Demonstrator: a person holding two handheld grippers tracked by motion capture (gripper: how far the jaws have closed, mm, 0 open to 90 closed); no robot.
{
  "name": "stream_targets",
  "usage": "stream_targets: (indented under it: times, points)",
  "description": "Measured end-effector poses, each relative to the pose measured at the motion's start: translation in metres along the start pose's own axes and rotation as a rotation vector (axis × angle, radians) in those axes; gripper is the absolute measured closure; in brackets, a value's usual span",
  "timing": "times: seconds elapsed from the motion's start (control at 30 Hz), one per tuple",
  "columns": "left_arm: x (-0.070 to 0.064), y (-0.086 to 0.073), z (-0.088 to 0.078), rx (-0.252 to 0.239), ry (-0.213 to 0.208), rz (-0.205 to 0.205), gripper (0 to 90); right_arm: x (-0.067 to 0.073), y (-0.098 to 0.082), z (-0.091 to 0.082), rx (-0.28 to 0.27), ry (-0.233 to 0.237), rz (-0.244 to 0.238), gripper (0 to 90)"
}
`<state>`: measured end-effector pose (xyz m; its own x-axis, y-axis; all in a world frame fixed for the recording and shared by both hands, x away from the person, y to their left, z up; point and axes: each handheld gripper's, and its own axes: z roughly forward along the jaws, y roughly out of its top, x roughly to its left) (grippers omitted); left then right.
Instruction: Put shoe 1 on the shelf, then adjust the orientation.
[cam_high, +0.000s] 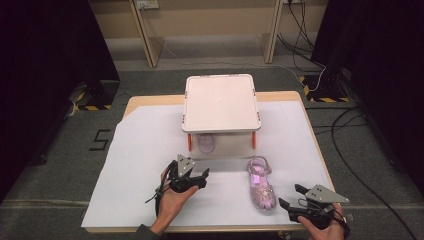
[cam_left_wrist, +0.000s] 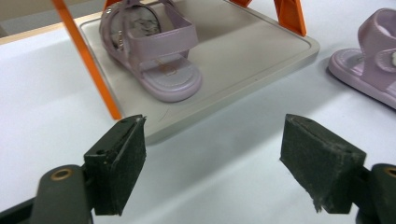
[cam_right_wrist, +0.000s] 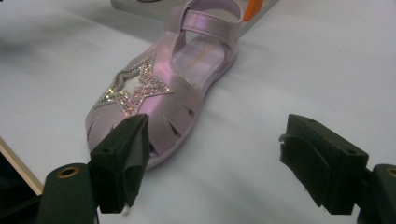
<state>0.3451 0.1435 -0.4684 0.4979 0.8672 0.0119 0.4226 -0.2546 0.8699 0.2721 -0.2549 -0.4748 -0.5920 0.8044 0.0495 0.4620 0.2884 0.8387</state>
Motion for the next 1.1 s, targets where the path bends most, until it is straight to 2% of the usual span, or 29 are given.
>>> stream_targets:
  times: [0.27,0.57,0.8,1.1]
  points:
    - [0.002,-0.008,-0.016,-0.005,-0.017,-0.011,21.0,0.004,0.001,0.001,-0.01,0.036,0.013,24.5]
    - [-0.006,-0.021,-0.029,0.001,-0.058,0.006,20.4,0.008,-0.001,0.002,-0.025,0.095,0.035,24.1]
    - [-0.006,-0.032,-0.038,-0.006,-0.063,-0.007,20.4,0.01,-0.003,0.001,-0.025,0.115,0.047,23.9]
    - [-0.003,-0.042,-0.043,0.007,-0.06,-0.02,19.1,0.015,-0.002,0.003,-0.016,0.129,0.03,23.1]
